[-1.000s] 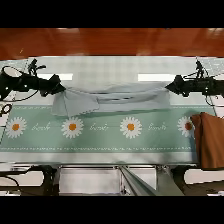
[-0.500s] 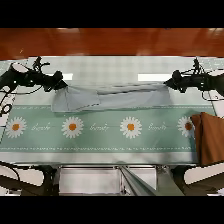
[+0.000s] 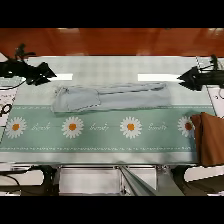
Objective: Fold the shirts.
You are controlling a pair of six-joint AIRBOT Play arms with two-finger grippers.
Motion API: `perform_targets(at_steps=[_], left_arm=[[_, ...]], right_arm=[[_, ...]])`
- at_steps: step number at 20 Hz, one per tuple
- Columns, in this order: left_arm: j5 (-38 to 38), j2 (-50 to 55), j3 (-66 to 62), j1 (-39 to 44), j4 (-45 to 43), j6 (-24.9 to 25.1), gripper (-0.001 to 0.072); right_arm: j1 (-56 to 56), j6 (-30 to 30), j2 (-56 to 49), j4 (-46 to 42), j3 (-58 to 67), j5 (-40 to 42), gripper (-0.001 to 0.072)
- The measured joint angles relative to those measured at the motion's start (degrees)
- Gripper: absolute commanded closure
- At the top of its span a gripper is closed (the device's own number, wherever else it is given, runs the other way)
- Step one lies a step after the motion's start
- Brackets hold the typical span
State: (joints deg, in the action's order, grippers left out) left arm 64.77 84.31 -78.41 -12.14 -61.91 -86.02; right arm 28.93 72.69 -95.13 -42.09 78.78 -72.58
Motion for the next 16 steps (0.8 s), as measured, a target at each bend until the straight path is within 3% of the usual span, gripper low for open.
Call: perform_targets(at_steps=[4,8,16], left_arm=[[-6.3,-19.6,15.6,3.6,-7.0,-1.7,0.0204],[-14.9,-34.6,33.0,9.5,-9.2,-8.0,0.0205],[-19.3,-41.0,42.8,14.9,-7.1,-12.4,0.0205]], right_arm=[[2.8,0.7,3.6,-6.0,-6.0,1.5,0.0291],[1.1,0.2,1.3,-4.1,-10.1,4.5,0.0291],[-5.3,-1.3,-7.3,3.0,-8.0,6.3,0.0291]])
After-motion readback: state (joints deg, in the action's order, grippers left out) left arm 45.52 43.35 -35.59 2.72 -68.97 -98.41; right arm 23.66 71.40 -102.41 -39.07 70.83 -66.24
